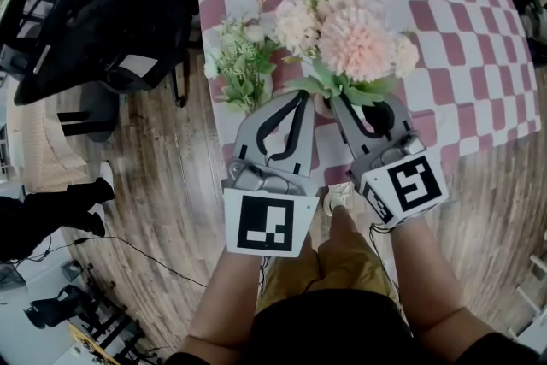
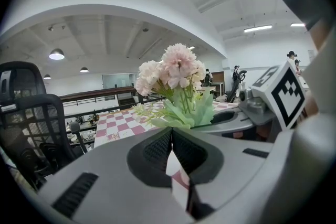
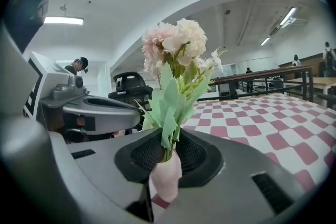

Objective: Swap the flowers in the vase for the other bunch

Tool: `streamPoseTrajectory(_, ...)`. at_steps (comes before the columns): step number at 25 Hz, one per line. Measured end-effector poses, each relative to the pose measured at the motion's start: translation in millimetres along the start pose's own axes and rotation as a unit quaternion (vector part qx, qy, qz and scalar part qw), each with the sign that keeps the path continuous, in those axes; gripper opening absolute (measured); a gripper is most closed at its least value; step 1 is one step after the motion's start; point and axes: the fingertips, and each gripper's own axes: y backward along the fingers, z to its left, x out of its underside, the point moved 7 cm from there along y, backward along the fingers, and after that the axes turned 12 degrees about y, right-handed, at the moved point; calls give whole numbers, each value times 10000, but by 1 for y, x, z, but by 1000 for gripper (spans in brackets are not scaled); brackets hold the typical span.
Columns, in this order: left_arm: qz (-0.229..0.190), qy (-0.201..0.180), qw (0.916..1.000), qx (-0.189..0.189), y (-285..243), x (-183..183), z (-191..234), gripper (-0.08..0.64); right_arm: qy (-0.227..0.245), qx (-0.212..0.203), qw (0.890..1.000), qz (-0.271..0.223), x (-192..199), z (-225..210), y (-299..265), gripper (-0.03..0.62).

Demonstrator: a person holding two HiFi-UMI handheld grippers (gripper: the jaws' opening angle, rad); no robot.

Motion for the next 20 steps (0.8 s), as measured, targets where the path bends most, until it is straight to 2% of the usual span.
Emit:
streamPoseTrajectory(5,3,45,10000,-4,1,-2,-2,9,43,-35,10000,69,1,1,2,68)
streamPoseTrajectory(7,11,56,10000,-5,2,-1,-4,9,-29,-86,9999,76,2,2,2,121)
streamPoseTrajectory(9,44,72,10000,-10,2,1,-5,9,-45,-136,9999,87,3,3,3,135)
streamPoseTrajectory(20,54,92,9999,-53,7,1,-7,9,80,-65,9999,124,5,9,14,146)
